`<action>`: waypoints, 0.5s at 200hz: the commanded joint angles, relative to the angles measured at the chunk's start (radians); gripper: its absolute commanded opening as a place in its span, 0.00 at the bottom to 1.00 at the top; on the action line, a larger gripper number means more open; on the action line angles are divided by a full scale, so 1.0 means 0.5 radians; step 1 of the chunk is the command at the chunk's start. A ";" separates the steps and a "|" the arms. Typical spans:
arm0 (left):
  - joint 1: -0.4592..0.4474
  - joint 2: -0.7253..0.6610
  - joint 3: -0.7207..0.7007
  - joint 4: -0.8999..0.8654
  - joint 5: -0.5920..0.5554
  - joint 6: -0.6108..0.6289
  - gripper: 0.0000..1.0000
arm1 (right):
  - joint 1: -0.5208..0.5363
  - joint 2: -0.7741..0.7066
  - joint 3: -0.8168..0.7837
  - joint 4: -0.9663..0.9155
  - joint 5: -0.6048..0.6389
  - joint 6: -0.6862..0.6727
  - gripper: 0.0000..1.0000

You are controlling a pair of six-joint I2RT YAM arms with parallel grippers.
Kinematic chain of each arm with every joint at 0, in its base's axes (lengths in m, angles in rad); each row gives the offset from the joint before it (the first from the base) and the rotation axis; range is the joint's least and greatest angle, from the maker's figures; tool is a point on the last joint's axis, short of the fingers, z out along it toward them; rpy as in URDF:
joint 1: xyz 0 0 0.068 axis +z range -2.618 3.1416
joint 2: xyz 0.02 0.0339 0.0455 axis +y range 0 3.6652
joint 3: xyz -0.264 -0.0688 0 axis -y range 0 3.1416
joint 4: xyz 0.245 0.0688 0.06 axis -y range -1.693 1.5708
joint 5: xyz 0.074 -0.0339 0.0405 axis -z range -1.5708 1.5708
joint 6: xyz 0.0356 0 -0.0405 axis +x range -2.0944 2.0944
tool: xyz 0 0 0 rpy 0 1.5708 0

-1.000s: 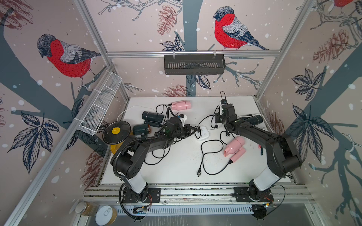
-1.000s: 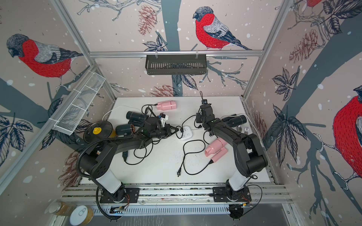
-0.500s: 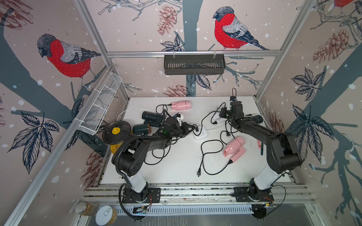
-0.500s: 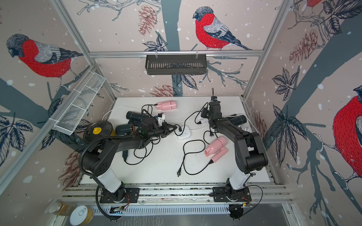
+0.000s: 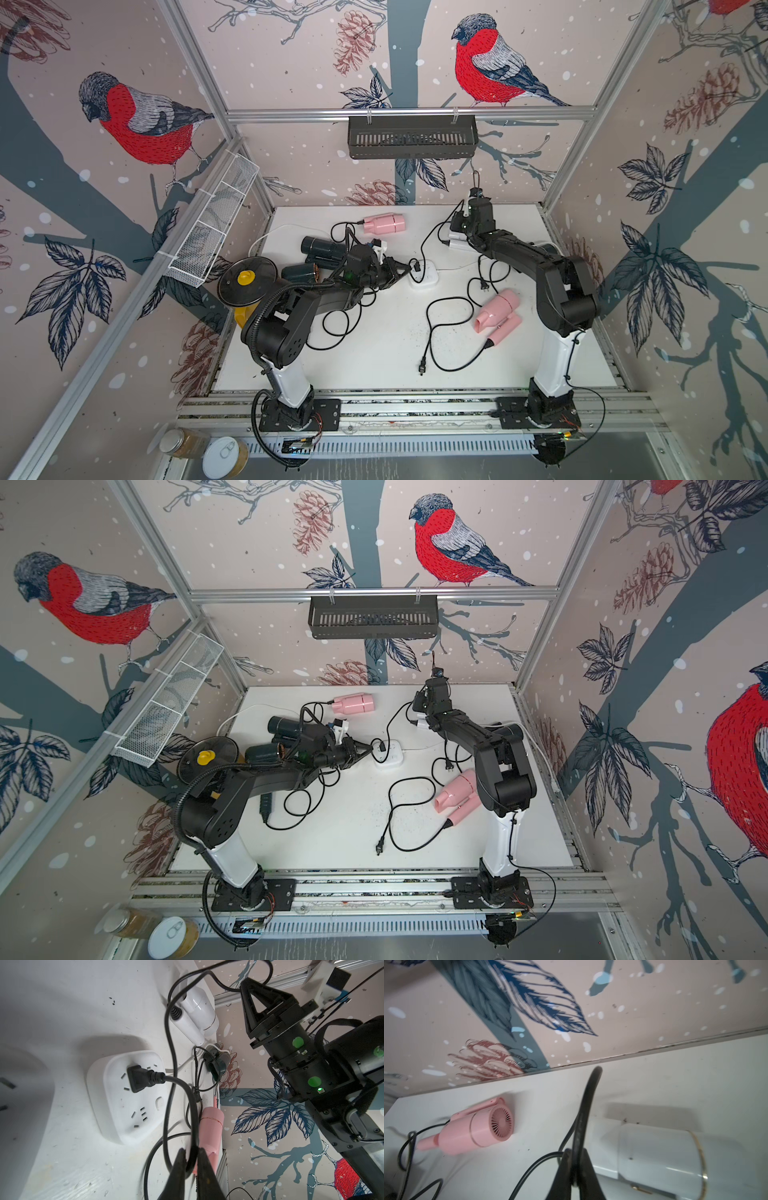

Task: Charge the blow dryers
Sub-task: Adjust the charging cable at the center of the board.

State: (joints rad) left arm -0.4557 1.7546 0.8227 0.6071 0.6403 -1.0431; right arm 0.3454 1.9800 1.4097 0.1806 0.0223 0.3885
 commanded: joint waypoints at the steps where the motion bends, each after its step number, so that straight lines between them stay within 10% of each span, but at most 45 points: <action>1: 0.000 -0.025 0.007 -0.036 0.035 0.061 0.15 | 0.044 0.036 0.002 -0.035 -0.155 -0.053 0.19; 100: 0.001 -0.100 -0.006 -0.138 0.023 0.136 0.23 | 0.017 -0.408 -0.497 -0.093 -0.264 -0.048 0.56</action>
State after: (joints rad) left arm -0.4557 1.7267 0.8230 0.5541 0.6502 -1.0054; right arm 0.3527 1.8408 1.2270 0.1570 -0.0837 0.3851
